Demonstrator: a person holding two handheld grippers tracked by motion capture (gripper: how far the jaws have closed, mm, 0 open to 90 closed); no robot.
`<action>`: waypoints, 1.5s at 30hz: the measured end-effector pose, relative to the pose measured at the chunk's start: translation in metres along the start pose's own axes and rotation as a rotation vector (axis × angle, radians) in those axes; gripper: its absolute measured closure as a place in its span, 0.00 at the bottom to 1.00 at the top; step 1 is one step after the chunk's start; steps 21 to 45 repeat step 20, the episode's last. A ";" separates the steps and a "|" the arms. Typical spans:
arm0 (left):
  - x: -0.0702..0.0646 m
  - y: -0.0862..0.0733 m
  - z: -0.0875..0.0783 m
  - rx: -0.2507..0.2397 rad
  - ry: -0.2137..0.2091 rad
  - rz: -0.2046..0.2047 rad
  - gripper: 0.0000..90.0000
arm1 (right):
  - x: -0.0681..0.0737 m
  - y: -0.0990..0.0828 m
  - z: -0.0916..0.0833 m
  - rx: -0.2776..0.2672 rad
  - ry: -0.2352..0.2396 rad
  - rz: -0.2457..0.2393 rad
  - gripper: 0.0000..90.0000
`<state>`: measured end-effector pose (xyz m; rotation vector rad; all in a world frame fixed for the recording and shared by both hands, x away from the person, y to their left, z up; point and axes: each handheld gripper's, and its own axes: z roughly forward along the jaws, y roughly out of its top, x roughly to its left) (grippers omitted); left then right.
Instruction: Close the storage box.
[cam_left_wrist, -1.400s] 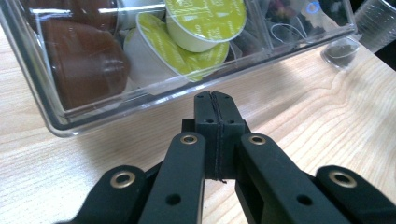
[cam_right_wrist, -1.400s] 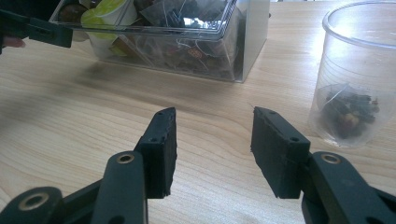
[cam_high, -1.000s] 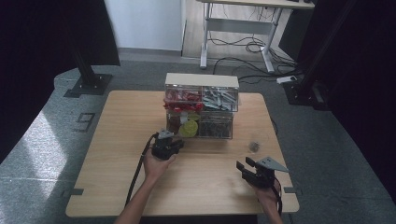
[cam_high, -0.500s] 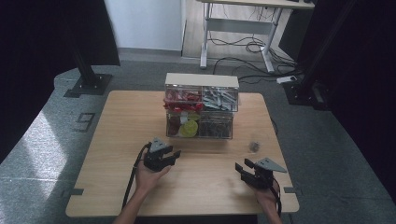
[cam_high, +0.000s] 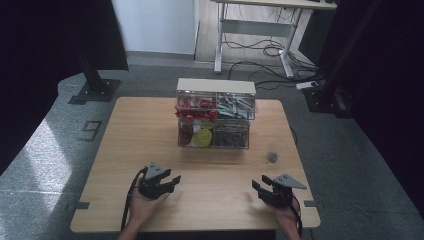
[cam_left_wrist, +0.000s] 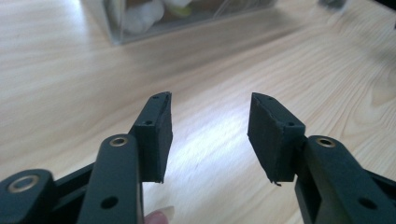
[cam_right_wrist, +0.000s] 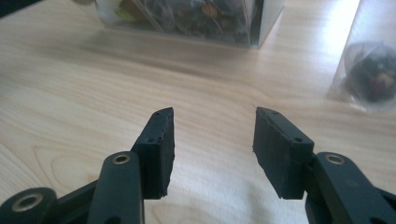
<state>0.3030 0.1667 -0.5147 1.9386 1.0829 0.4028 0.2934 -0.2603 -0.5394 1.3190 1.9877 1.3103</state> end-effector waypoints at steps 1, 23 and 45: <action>0.002 -0.004 -0.002 -0.002 0.000 -0.008 0.55 | 0.000 -0.002 0.000 0.006 -0.004 -0.002 0.53; 0.009 -0.021 -0.003 0.039 0.045 -0.014 0.52 | 0.002 -0.008 0.002 0.044 -0.009 -0.034 0.52; 0.009 -0.021 -0.003 0.039 0.045 -0.014 0.52 | 0.002 -0.008 0.002 0.044 -0.009 -0.034 0.52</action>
